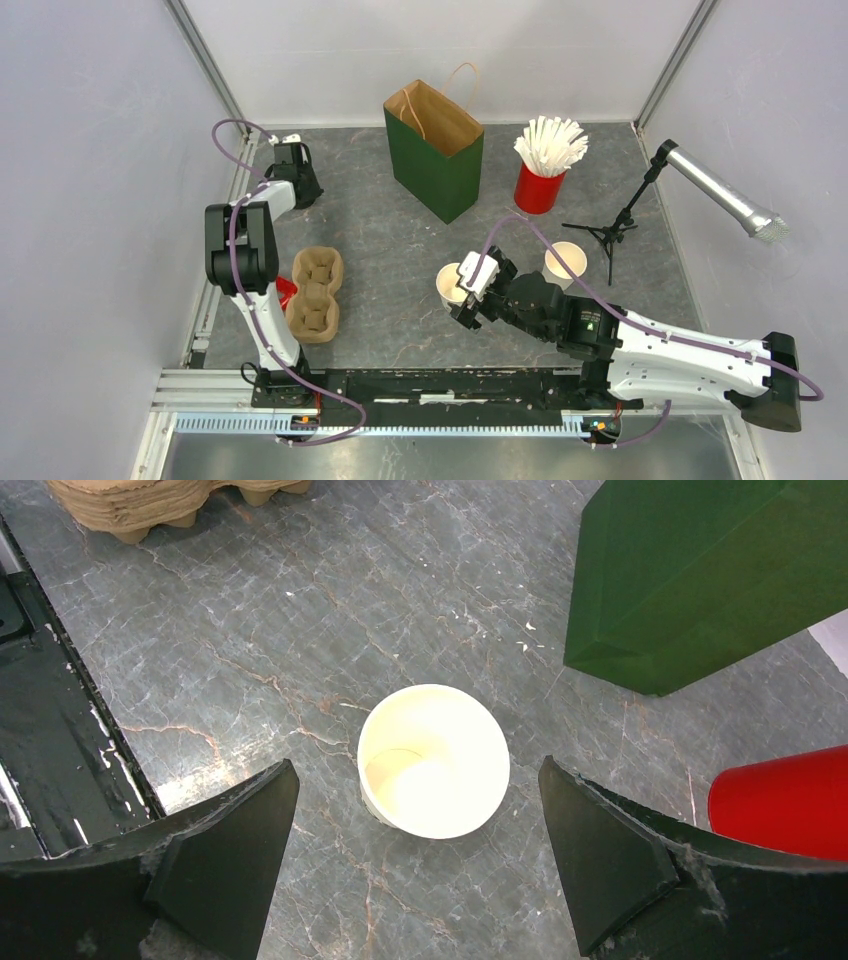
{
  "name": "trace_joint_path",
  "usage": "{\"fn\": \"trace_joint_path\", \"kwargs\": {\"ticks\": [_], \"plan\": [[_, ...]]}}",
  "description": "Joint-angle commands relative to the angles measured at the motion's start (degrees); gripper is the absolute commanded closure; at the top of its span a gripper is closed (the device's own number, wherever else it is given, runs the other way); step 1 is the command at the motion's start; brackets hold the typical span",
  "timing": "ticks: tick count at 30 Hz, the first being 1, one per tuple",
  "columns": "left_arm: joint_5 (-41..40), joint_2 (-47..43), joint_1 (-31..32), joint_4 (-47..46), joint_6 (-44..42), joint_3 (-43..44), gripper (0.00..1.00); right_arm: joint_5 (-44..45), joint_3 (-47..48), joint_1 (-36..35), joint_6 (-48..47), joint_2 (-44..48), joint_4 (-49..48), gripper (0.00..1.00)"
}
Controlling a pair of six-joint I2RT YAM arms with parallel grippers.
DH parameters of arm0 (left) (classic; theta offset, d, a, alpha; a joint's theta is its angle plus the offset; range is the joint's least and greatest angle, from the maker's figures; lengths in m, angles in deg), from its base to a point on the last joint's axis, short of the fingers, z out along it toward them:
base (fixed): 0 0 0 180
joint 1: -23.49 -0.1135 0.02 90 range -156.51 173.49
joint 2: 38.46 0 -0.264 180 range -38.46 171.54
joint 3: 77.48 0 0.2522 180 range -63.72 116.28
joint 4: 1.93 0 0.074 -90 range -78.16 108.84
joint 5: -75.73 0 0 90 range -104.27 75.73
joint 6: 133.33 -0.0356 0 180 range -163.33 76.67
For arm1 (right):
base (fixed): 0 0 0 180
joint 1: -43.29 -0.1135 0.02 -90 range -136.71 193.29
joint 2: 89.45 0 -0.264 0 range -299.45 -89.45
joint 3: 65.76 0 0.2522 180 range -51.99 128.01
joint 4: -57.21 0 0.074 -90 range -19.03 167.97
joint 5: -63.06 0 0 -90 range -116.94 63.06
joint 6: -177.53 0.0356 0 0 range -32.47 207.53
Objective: Pack the takeout coffee
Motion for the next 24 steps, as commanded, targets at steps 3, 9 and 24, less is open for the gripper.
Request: {"fn": "trace_joint_path", "kwargs": {"ticks": [3, 9, 24], "plan": [[3.6, -1.2, 0.0, -2.4, -3.7, 0.7, 0.83, 0.9, -0.7, -0.2, -0.5, 0.6, -2.0, 0.02], [6.4, -2.5, 0.1, -2.2, -3.1, 0.4, 0.97, 1.0, -1.0, -0.2, -0.4, 0.4, -2.3, 0.02], [7.5, -4.7, 0.5, 2.5, -0.8, 1.9, 0.92, 0.1, -1.1, -0.2, -0.4, 0.2, -2.7, 0.02]]}}
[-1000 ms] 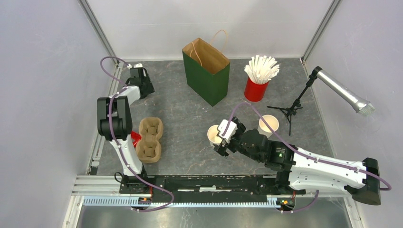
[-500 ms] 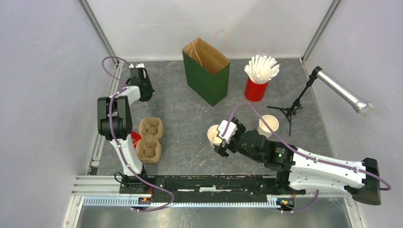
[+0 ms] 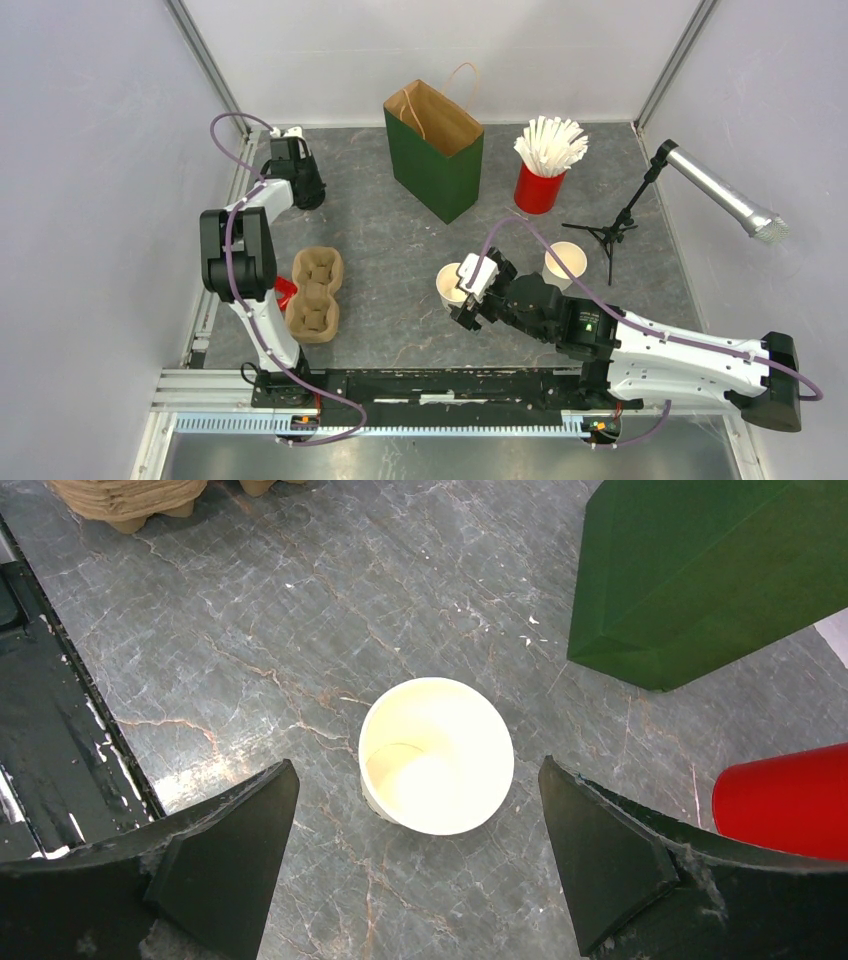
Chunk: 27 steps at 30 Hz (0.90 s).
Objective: Pack the takeout coffee
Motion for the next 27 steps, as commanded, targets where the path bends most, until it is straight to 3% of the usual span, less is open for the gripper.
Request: {"fn": "trace_joint_path", "kwargs": {"ticks": [1, 4, 7, 12, 16, 27], "plan": [[0.6, -1.3, 0.3, 2.5, 0.1, 1.8, 0.95, 0.1, -0.2, -0.2, -0.3, 0.3, -2.3, 0.02], [1.4, -1.2, 0.3, 2.4, 0.1, 1.3, 0.97, 0.1, -0.3, -0.2, -0.3, 0.6, -2.1, 0.02], [2.0, -0.9, 0.3, 2.8, 0.5, 1.7, 0.89, 0.2, -0.3, -0.2, -0.3, 0.9, -2.0, 0.02], [3.5, -0.6, 0.2, 3.3, 0.3, 2.2, 0.95, 0.0, -0.4, -0.3, -0.3, 1.0, -2.0, 0.02], [3.6, -0.1, 0.2, 4.3, 0.3, 2.9, 0.86, -0.1, -0.5, -0.2, -0.2, 1.2, -2.0, 0.02], [5.0, 0.9, 0.3, 4.8, 0.3, 3.7, 0.86, -0.3, -0.6, -0.2, -0.2, 1.3, -2.0, 0.02]]}}
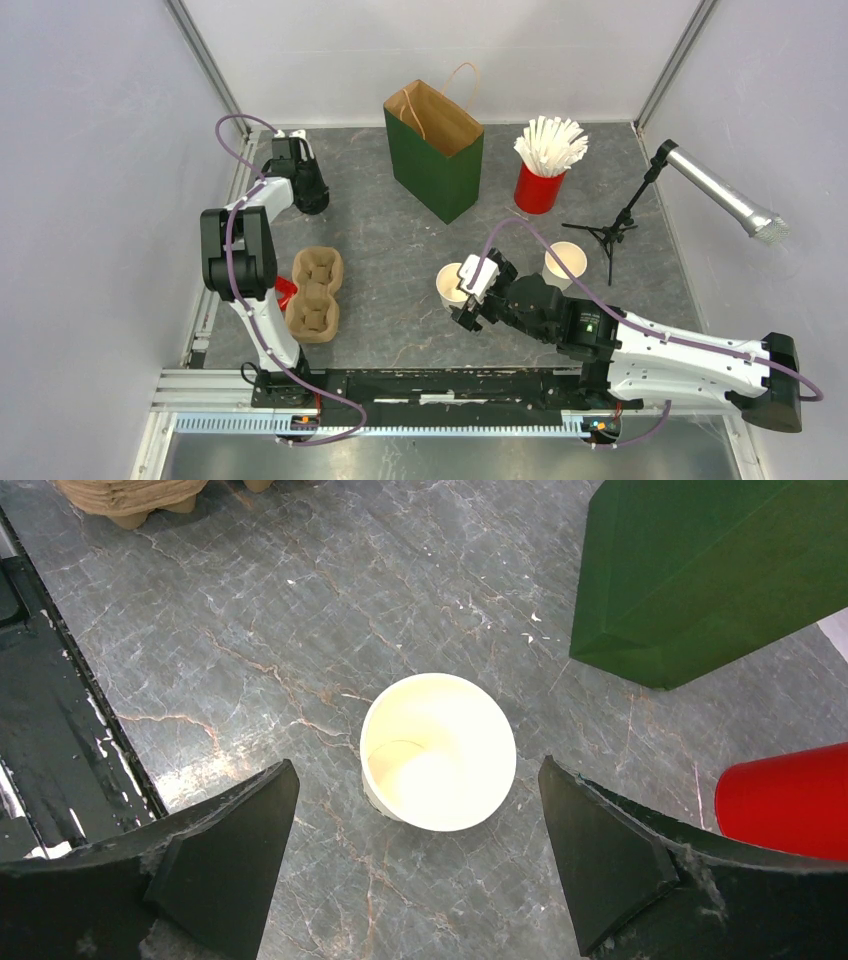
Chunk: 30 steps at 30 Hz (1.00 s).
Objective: Pack the takeout coffee
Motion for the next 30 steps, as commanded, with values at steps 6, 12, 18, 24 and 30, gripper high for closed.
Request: {"fn": "trace_joint_path", "kwargs": {"ticks": [6, 12, 18, 24, 30], "plan": [[2.0, 0.7, 0.2, 0.1, 0.3, 2.7, 0.88, 0.0, -0.1, -0.2, -0.2, 0.9, -2.0, 0.02], [2.6, 0.6, 0.2, 0.5, 0.2, 3.3, 0.90, -0.2, 0.1, -0.2, -0.2, 0.7, -2.0, 0.02], [2.3, 1.1, 0.2, 1.6, -0.3, 4.3, 0.90, -0.4, 0.2, -0.2, -0.2, 0.6, -2.1, 0.02], [2.9, 1.1, 0.2, 1.8, -0.7, 4.4, 0.98, -0.4, 0.2, -0.2, -0.2, 0.6, -2.1, 0.02], [1.8, 1.3, 0.2, 2.8, -1.4, 4.9, 0.76, -0.5, 0.2, -0.2, -0.2, 0.6, -2.1, 0.02]]}}
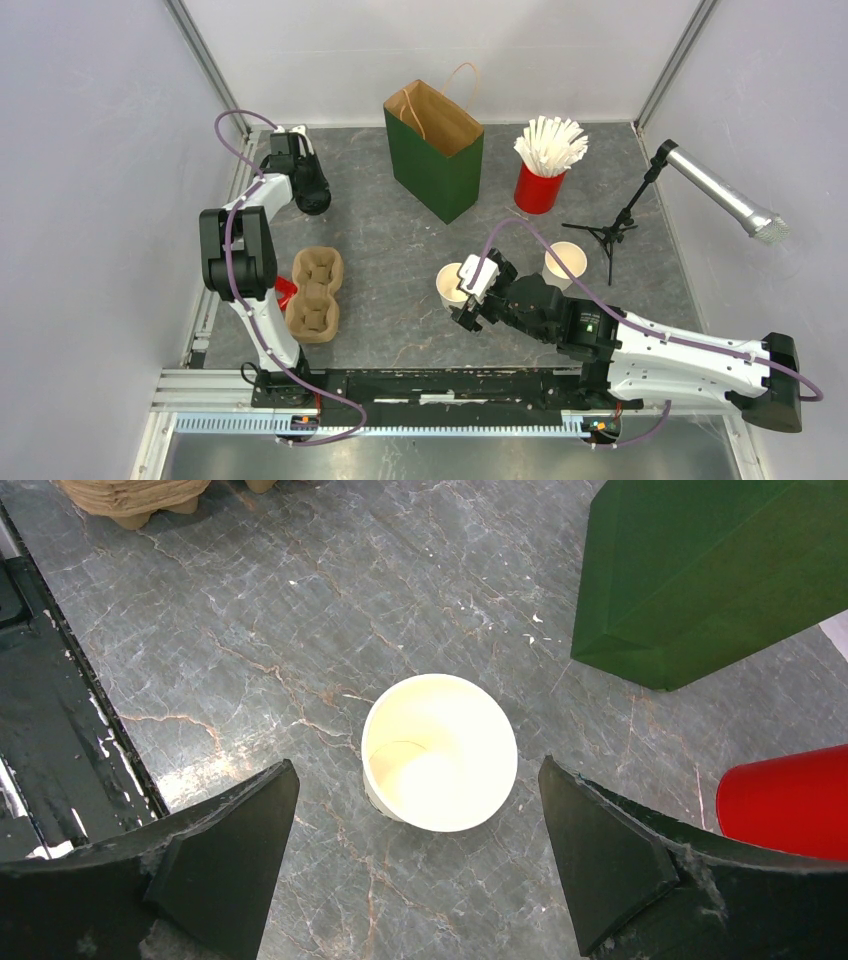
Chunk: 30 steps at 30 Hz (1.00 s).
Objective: Pack the takeout coffee
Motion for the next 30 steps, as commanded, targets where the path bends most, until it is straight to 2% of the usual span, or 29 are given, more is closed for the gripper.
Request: {"fn": "trace_joint_path", "kwargs": {"ticks": [1, 4, 12, 17, 24, 30], "plan": [[-0.2, 1.6, 0.2, 1.5, -1.5, 3.0, 0.75, -0.3, 0.2, -0.2, -0.2, 0.6, -2.1, 0.02], [-0.7, 2.6, 0.2, 2.6, -2.0, 3.9, 0.69, -0.3, 0.2, -0.2, -0.2, 0.8, -2.1, 0.02], [-0.4, 3.8, 0.2, 2.6, -2.4, 4.0, 0.71, -0.3, 0.1, -0.2, -0.2, 0.8, -2.1, 0.02], [-0.5, 3.9, 0.2, 2.6, -2.6, 4.0, 0.76, -0.3, -0.1, -0.2, -0.2, 0.8, -2.2, 0.02], [0.4, 3.5, 0.3, 2.6, -2.6, 4.1, 0.97, -0.4, -0.2, -0.2, -0.2, 0.6, -2.3, 0.02], [0.7, 1.9, 0.5, 2.9, -2.1, 4.2, 0.98, -0.4, -0.4, -0.2, -0.2, 0.5, -2.5, 0.02]]}}
